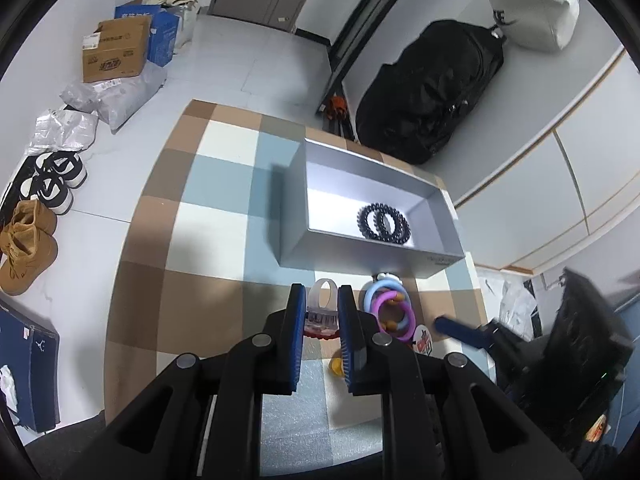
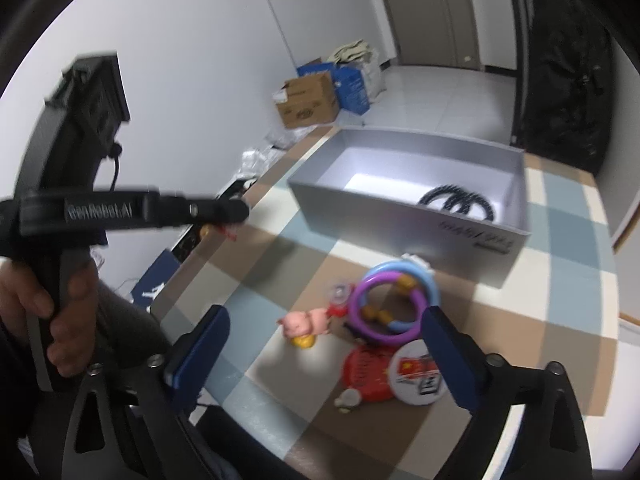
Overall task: Organize jewelry
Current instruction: 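Grasp the pink pig toy with the right gripper while the left holds the pacifier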
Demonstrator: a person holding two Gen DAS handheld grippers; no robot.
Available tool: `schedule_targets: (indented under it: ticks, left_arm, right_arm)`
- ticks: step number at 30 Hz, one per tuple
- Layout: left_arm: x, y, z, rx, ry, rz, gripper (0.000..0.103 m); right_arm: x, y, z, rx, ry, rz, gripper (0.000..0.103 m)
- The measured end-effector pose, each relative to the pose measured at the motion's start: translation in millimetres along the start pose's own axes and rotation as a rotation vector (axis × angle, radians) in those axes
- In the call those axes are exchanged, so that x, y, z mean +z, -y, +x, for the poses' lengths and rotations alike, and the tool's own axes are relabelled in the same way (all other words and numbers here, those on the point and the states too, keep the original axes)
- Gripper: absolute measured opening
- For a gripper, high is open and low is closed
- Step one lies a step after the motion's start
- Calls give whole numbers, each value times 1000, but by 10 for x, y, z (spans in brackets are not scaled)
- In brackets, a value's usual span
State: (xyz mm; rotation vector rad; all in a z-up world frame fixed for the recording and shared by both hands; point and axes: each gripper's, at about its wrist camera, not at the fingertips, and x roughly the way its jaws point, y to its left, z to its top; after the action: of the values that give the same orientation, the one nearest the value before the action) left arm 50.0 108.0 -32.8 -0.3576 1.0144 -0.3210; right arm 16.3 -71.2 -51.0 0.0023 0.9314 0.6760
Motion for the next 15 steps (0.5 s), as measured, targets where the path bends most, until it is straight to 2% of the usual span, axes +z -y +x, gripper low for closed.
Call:
schedule_targets:
  ticks: [3,5,10,15]
  left_arm:
    - [25,-54,-21,15,21,-15,11]
    - [46,-99,-43,9,26,-29,11]
    - [45,-184,-68,-2,24,-44,11]
    - [38,-202,-94,-9,25,-42,11]
  right_arm:
    - [-20,-75,126,10,-39,-21,79]
    - [-38,-121,191,24,-57,-29,74]
    - [-38,-233,299,26,-71,-72,72]
    - [-36,-285,403,4,-92,-110,65]
